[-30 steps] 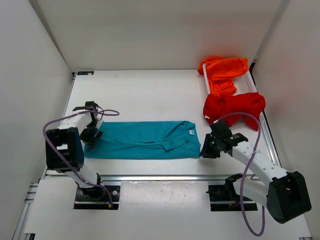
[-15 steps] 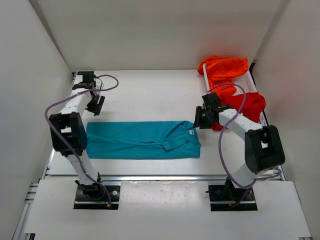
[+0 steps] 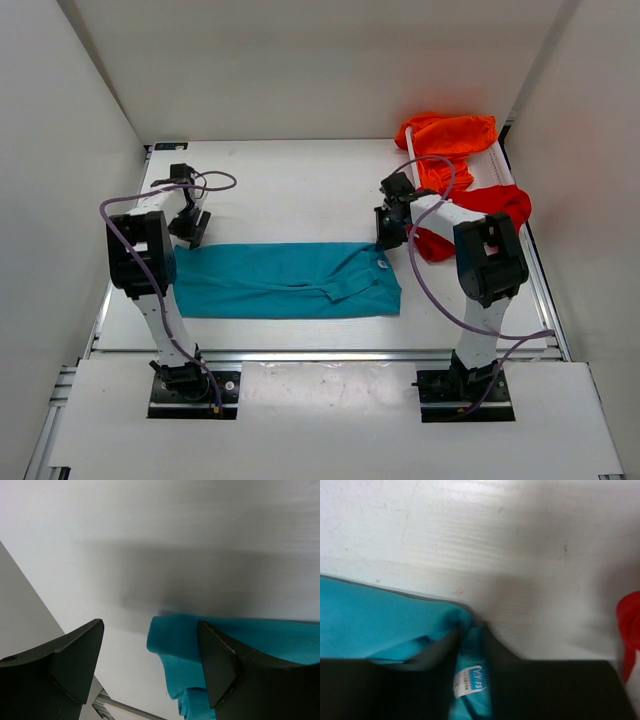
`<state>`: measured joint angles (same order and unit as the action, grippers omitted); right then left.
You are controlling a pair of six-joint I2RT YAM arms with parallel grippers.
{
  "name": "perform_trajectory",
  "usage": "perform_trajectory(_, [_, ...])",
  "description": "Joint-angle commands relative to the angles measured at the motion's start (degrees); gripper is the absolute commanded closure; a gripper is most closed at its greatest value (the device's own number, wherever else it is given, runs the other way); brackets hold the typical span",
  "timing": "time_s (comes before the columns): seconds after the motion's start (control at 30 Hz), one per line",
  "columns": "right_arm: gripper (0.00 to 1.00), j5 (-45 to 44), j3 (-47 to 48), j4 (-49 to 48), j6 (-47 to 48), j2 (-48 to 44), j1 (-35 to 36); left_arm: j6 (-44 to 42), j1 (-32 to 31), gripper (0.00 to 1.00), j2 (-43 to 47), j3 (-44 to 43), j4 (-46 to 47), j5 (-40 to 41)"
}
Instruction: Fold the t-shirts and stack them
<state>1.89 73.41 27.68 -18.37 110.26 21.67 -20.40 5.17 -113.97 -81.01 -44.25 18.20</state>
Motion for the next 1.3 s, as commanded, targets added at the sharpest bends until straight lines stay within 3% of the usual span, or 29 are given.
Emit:
perform_trajectory(0.0, [0.84, 1.36, 0.42, 3.96, 1.14, 2.23, 0.3, -0.61, 0.89, 0.15, 4.72, 2.34, 1.1, 1.93])
perform_trajectory(0.03, [1.0, 1.71, 2.34, 3.35, 1.58, 3.81, 0.39, -0.52, 1.07, 0.14, 5.07, 2.44, 0.57, 1.67])
perform_trajectory(0.13, [1.0, 6.17, 12.93, 1.94, 0.62, 11.69, -0.14, 0.45, 1.69, 0.14, 4.9, 2.35, -1.01, 0.53])
perform_trajectory(0.2, [1.0, 7.25, 26.65, 2.11, 1.14, 19.27, 0.12, 0.19, 1.42, 0.14, 4.55, 1.48, -2.06, 0.35])
perform_trajectory(0.23, [0.97, 6.73, 38.01, 2.55, 2.62, 25.04, 0.47, 0.1, 1.6, 0.14, 4.55, 1.04, -2.59, 0.35])
perform_trajectory(0.27, [0.77, 6.81, 48.74, 2.29, 3.77, 29.71, 1.09, -0.07, 1.6, 0.14, 4.46, 0.68, -2.86, 0.7])
perform_trajectory(0.3, [0.65, 6.2, 53.02, 0.46, 3.87, 30.97, 1.96, -0.51, 1.95, 0.14, 4.37, 0.25, -3.03, 0.96])
perform_trajectory(0.33, [0.46, 4.89, 60.29, -0.77, 5.26, 33.42, 2.41, -0.69, 1.95, 0.14, 4.37, -0.02, -3.38, 1.4])
perform_trajectory(0.37, [0.35, 4.79, 63.76, -1.74, 7.62, 33.44, 3.11, -1.13, 1.95, 0.14, 4.37, -0.46, -3.82, 1.4])
perform_trajectory(0.4, [0.14, 5.14, 63.7, -3.06, 8.87, 32.57, 3.11, -1.04, 1.86, 0.13, 4.37, -0.72, -3.83, 1.4])
perform_trajectory(0.43, [0.04, 5.31, 62.75, -2.38, 9.14, 30.22, 2.94, -1.22, 2.21, 0.13, 4.37, -0.9, -4.26, 1.23])
perform_trajectory(0.47, [0.01, 4.19, 60.91, -0.63, 9.58, 27.67, 2.24, -1.22, 2.47, 0.13, 4.29, -0.81, -4.53, 0.88])
perform_trajectory(0.63, [0.01, -1.19, 45.0, 1.94, 8.53, 13.44, -1.27, 1.85, 2.92, 0.14, 4.11, -0.03, -6.37, -3.07])
perform_trajectory(0.73, [0.08, 0.75, 39.02, 1.76, 5.64, 11.47, -3.83, 1.95, 2.66, 0.15, 5.25, 4.01, -5.76, -4.65])
perform_trajectory(0.83, [0.15, 1.01, 41.1, 1.77, 4.4, 15.32, -3.48, 2.04, 2.13, 0.15, 5.69, 6.03, -6.02, -5.18])
perform_trajectory(1.03, [0.4, 2.15, 50.35, 4.75, -0.08, 26.31, -2.08, 0.81, 2.12, 0.16, 8.06, 10.87, -4.1, -3.78])
perform_trajectory(1.27, [0.3, 0.66, 44.19, 7.21, -1.4, 24.92, -1.46, -1.13, 2.21, 0.16, 8.51, 12.99, -4.0, -2.55])
